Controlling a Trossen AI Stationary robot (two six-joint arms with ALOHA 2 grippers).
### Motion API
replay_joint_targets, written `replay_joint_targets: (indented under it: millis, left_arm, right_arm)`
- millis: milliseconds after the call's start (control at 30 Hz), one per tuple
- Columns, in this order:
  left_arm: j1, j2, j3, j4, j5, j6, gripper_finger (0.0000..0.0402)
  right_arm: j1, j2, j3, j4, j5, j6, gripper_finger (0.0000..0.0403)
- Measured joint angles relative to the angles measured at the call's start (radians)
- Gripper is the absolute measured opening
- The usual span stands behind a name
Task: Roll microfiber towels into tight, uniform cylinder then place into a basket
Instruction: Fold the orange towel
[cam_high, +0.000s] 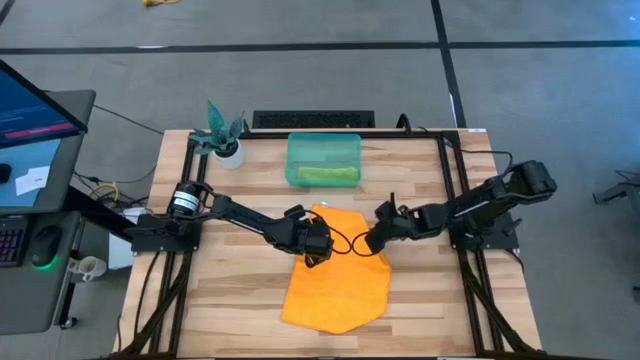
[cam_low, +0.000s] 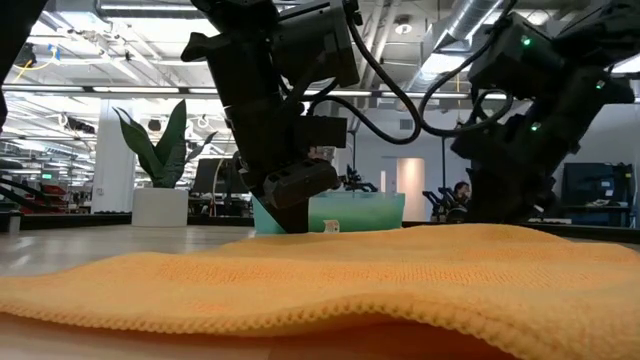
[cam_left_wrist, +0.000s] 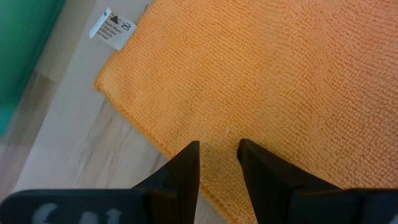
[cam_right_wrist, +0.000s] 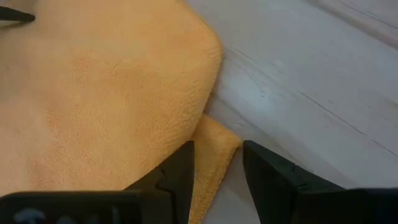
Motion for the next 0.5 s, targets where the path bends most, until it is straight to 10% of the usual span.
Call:
replay_joint_targets:
  millis: [500]
  left_arm:
    - [0.0,0.0,0.0,-0.002,0.0,0.0,0.0112]
  right_arm:
    - [0.01,-0.016,-0.002,-0.017,-0.056,-0.019,0.0146]
